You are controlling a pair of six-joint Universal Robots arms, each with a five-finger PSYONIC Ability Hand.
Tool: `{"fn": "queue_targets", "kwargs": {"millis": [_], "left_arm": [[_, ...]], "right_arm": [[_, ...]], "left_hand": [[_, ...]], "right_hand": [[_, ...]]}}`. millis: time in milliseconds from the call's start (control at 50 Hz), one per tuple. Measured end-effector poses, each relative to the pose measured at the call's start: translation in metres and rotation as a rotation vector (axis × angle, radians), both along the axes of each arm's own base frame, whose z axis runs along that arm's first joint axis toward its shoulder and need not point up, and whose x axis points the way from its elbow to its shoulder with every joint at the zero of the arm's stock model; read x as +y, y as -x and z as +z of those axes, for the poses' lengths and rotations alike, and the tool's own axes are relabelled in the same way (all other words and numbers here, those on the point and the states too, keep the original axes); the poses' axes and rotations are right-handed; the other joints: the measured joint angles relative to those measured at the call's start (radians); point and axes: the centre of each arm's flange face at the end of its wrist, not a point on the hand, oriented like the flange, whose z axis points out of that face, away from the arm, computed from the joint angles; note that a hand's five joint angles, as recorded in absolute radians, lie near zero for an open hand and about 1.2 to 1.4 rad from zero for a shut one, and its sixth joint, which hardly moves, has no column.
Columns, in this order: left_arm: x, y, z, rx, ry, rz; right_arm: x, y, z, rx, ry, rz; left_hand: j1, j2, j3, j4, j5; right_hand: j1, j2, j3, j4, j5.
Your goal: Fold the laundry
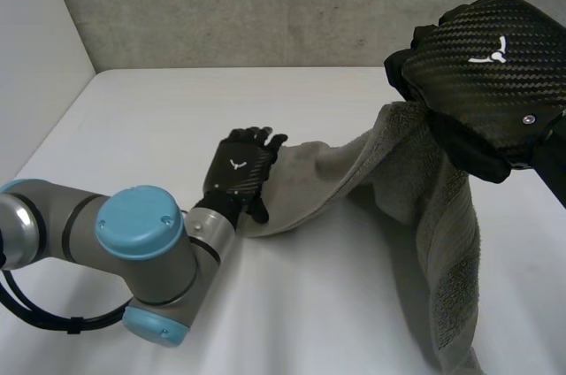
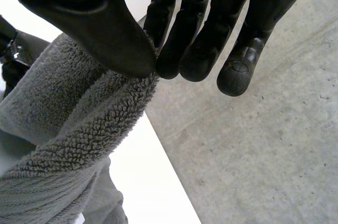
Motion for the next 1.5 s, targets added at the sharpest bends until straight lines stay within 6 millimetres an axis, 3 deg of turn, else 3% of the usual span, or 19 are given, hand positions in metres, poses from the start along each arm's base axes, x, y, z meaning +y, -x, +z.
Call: {"fn": "queue_targets", "kwargs": {"millis": [240, 500, 860, 980, 1060, 1120, 1240, 1320, 1420, 1500], "left_arm": [[0.037, -0.008, 0.002, -0.043, -0.134, -0.099], [0.045, -0.020, 0.007, -0.055, -0.155, -0.088], [0.053, 0.023, -0.012, 0.116, -0.266, -0.150], [0.047, 0.026, -0.018, 0.170, -0.297, -0.056], [0.038, 0.019, -0.022, 0.187, -0.284, 0.068], [0.034, 0.014, -0.023, 0.187, -0.270, 0.127], [0.026, 0.006, -0.014, 0.189, -0.239, 0.190], [0.011, -0.014, 0.005, 0.163, -0.183, 0.238], [0.001, -0.038, 0.024, 0.058, -0.091, 0.260], [0.005, -0.048, 0.034, -0.056, -0.021, 0.225]], "right_arm": [[-0.006, 0.001, -0.009, 0.013, -0.023, -0.016], [-0.005, 0.000, -0.010, 0.013, -0.027, -0.009], [0.003, 0.003, 0.001, -0.007, 0.009, -0.020], [0.005, 0.004, 0.002, -0.010, 0.013, -0.022], [0.006, 0.005, 0.001, -0.009, 0.010, -0.022], [0.006, 0.005, 0.000, -0.008, 0.008, -0.023], [0.003, 0.006, -0.001, -0.006, 0.008, -0.034], [-0.005, 0.006, -0.007, 0.006, -0.010, -0.045], [-0.022, 0.005, -0.028, 0.052, -0.089, -0.066], [-0.036, 0.003, -0.053, 0.110, -0.179, -0.079]], "left_hand": [[0.001, -0.001, -0.002, -0.001, 0.000], [0.000, -0.003, -0.002, -0.003, 0.000], [0.043, 0.040, 0.040, 0.038, 0.022], [0.314, 0.309, 0.309, 0.300, 0.288], [0.827, 0.815, 0.813, 0.815, 0.803], [0.938, 0.951, 0.947, 0.946, 0.924], [0.988, 1.016, 1.013, 1.017, 0.985], [0.990, 1.021, 1.018, 1.021, 0.986], [0.993, 1.022, 1.019, 1.024, 0.985], [0.993, 1.022, 1.019, 1.024, 0.986]], "right_hand": [[0.000, 0.000, 0.000, 0.000, 0.000], [0.000, 0.000, 0.000, 0.000, 0.000], [0.000, 0.000, 0.000, 0.000, 0.000], [0.000, 0.000, 0.000, 0.000, 0.000], [0.000, 0.000, 0.000, 0.000, 0.000], [0.000, 0.000, 0.000, 0.000, 0.000], [0.000, 0.000, 0.000, 0.000, 0.000], [0.000, 0.000, 0.000, 0.000, 0.000], [0.000, 0.000, 0.000, 0.000, 0.000], [0.000, 0.000, 0.000, 0.000, 0.000]]}}
